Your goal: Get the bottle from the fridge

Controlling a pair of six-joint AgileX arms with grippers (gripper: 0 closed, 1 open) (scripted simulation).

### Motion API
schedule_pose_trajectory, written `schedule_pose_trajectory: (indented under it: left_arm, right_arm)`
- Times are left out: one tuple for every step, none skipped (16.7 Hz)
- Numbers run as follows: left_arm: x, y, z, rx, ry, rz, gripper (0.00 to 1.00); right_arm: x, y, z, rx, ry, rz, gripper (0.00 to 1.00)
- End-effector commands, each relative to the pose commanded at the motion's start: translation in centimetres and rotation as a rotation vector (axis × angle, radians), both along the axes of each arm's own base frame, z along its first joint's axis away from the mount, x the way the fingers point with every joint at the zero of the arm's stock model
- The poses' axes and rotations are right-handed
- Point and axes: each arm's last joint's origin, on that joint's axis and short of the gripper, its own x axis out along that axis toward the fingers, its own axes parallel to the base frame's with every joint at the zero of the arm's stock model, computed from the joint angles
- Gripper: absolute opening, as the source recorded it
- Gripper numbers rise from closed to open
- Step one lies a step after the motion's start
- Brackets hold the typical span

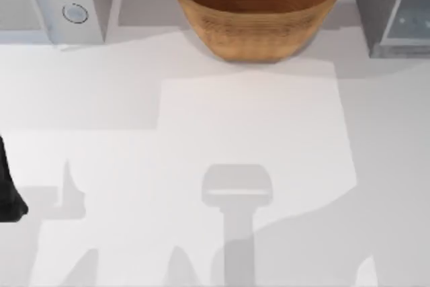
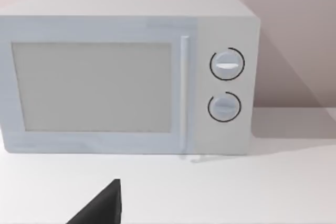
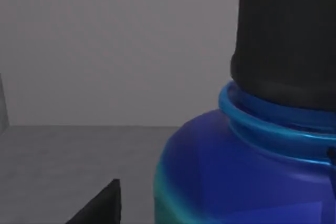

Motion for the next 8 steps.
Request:
schedule_pose_trajectory:
  left_arm:
    - [0.0, 0.0, 0.0, 0.0, 0.0, 0.0, 1.0]
    - [0.0, 0.0, 0.0, 0.0, 0.0, 0.0, 1.0]
    - [0.0, 0.0, 0.0, 0.0, 0.0, 0.0, 1.0]
    - [0.0, 0.0, 0.0, 0.0, 0.0, 0.0, 1.0]
    - [0.0, 0.0, 0.0, 0.0, 0.0, 0.0, 1.0]
    - [0.0, 0.0, 0.0, 0.0, 0.0, 0.0, 1.0]
    - [0.0, 0.0, 0.0, 0.0, 0.0, 0.0, 1.0]
    - [0.0, 0.0, 0.0, 0.0, 0.0, 0.0, 1.0]
  right_arm:
    - [0.0, 0.0, 0.0, 0.0, 0.0, 0.0, 1.0]
    - [0.0, 0.0, 0.0, 0.0, 0.0, 0.0, 1.0]
    - [0.0, 0.0, 0.0, 0.0, 0.0, 0.0, 0.92]
    - [0.0, 0.0, 0.0, 0.0, 0.0, 0.0, 0.85]
    - [0.0, 0.0, 0.0, 0.0, 0.0, 0.0, 0.77]
    - [0.0, 0.0, 0.0, 0.0, 0.0, 0.0, 0.7]
    - [0.0, 0.0, 0.0, 0.0, 0.0, 0.0, 0.62]
    - [0.0, 0.0, 0.0, 0.0, 0.0, 0.0, 0.55]
